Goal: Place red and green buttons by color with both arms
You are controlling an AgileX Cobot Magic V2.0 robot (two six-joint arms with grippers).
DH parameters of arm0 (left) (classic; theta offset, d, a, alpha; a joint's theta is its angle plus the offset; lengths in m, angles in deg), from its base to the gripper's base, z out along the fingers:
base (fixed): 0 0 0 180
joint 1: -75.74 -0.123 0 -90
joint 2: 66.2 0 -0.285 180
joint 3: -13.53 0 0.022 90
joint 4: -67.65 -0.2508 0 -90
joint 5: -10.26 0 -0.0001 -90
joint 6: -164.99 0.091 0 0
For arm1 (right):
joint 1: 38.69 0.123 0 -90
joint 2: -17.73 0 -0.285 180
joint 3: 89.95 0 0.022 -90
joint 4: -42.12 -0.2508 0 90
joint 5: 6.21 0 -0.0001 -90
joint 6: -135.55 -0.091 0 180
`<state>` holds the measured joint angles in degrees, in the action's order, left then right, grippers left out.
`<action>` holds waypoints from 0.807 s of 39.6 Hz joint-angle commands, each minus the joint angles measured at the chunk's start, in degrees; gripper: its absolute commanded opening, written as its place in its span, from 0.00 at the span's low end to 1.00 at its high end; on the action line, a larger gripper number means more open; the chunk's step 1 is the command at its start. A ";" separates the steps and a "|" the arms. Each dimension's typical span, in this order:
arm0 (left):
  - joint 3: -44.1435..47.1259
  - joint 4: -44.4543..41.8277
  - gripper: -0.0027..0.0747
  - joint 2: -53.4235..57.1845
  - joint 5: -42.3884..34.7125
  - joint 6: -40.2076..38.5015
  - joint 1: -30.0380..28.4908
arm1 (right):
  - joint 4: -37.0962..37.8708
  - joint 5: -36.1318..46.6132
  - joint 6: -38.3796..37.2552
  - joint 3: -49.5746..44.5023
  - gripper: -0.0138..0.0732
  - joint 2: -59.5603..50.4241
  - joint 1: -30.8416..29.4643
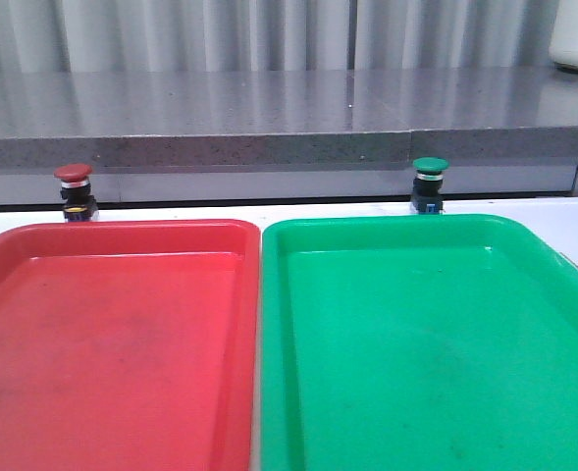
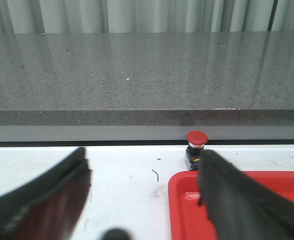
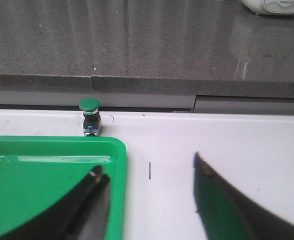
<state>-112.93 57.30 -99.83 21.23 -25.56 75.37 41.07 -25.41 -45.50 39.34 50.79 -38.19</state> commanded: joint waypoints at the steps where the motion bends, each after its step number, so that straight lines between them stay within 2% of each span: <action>1: -2.32 -0.12 0.95 -0.63 -4.90 -0.29 0.30 | 0.15 4.38 0.17 2.09 0.91 0.64 -0.27; 2: -2.32 -0.12 0.94 -0.63 -4.90 -0.29 0.30 | 0.15 4.38 0.17 2.09 0.93 0.64 -0.27; 12: -2.21 0.64 0.82 -0.63 -5.06 -0.29 0.30 | 0.15 4.38 0.17 2.09 0.91 0.64 -0.27; 17: -2.21 0.91 0.76 -3.35 -8.33 -0.29 0.30 | 0.15 4.38 0.17 2.09 0.91 0.64 -0.27; 24: -6.17 2.38 0.75 -15.00 -10.97 -0.29 0.37 | 0.15 4.38 0.17 2.09 0.91 0.64 -0.27; 32: -17.63 2.61 0.75 -31.73 -5.52 -0.29 3.29 | 0.15 4.38 0.17 2.09 0.91 0.64 -0.27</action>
<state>-124.36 59.20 -125.77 17.51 -25.56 76.82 41.07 -25.41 -45.50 39.34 50.79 -38.19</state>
